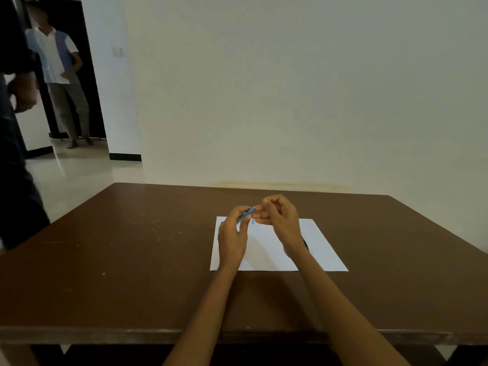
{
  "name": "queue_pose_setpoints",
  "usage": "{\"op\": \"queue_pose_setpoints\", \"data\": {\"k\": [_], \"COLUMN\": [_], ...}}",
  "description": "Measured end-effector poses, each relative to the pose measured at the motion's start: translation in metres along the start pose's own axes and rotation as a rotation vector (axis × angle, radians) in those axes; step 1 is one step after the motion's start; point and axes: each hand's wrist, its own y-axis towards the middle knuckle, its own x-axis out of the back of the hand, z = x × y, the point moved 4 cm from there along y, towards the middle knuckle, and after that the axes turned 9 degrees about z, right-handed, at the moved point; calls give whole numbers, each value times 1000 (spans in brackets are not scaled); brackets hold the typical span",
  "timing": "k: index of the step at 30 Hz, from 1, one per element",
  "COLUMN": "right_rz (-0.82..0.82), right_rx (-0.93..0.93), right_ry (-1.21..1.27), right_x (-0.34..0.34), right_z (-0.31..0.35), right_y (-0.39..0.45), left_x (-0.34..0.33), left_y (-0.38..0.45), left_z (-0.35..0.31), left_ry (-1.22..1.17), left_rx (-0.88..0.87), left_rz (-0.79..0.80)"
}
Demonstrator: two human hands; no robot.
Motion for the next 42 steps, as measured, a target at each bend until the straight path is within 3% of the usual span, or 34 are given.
{"op": "queue_pose_setpoints", "data": {"k": [42], "right_rz": [-12], "right_rx": [33], "right_ry": [-8], "right_x": [3], "right_z": [-1], "right_y": [1], "left_x": [-1], "left_y": [0], "left_z": [-2], "left_ry": [76], "left_rx": [-16], "left_rz": [13]}}
